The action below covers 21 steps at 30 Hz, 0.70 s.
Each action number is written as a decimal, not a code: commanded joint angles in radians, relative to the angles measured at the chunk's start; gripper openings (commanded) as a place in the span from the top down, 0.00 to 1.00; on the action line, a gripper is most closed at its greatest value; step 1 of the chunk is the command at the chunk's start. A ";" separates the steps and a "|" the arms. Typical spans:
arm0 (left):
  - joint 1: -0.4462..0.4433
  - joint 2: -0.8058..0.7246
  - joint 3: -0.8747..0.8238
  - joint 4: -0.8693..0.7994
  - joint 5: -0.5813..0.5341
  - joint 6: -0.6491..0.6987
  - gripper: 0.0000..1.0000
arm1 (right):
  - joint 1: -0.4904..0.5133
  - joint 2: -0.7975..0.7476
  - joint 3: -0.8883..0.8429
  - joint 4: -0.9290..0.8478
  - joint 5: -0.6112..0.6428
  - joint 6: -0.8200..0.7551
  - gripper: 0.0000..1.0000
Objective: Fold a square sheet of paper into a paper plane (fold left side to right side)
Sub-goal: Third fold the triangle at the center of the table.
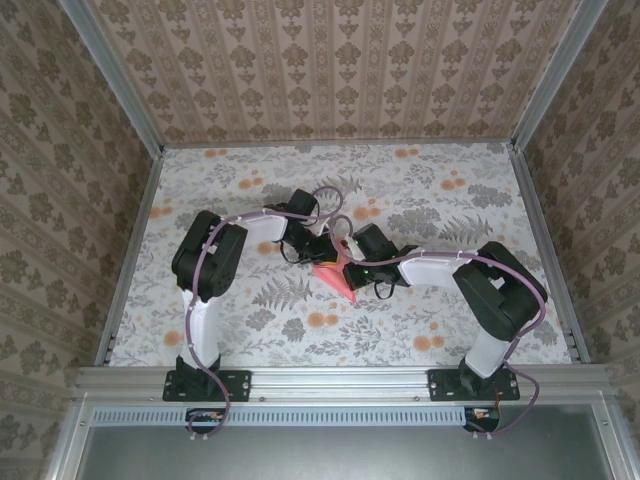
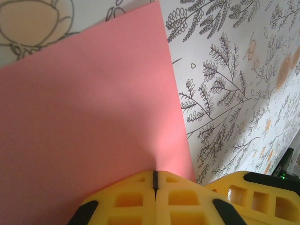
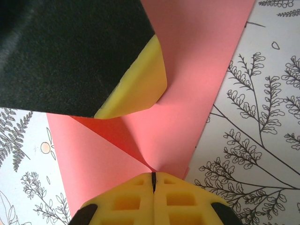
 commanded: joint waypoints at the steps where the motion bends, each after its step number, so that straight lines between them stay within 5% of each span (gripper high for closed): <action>1: -0.014 0.044 0.003 -0.018 -0.040 0.013 0.98 | -0.008 -0.020 0.019 -0.010 0.021 -0.008 1.00; 21: -0.014 0.046 0.000 -0.012 -0.040 0.010 0.98 | -0.008 -0.041 0.008 -0.001 0.000 -0.024 1.00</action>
